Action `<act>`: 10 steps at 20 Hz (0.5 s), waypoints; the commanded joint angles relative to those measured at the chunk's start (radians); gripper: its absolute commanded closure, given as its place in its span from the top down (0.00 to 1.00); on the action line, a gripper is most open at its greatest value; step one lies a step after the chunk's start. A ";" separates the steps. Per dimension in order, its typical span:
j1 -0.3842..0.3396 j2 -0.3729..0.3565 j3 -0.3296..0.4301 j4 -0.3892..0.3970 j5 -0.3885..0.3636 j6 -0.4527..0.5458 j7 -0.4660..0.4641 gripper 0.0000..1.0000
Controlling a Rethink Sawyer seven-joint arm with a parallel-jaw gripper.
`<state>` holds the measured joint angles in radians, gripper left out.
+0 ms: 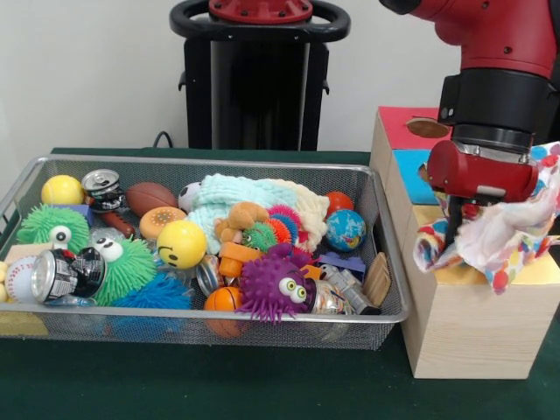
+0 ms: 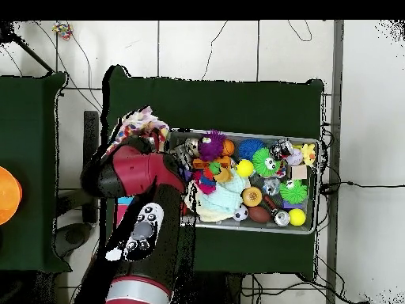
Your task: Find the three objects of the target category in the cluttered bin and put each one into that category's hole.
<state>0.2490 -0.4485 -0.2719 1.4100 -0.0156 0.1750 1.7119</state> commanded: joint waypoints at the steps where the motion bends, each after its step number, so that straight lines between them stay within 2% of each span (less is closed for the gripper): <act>1: 0.045 0.224 0.111 0.196 0.032 0.033 0.235 0.00; 10: 0.019 0.209 0.137 0.208 0.034 0.021 0.194 0.00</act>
<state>0.2890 -0.4438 -0.2897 1.4202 0.0085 0.1495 1.7121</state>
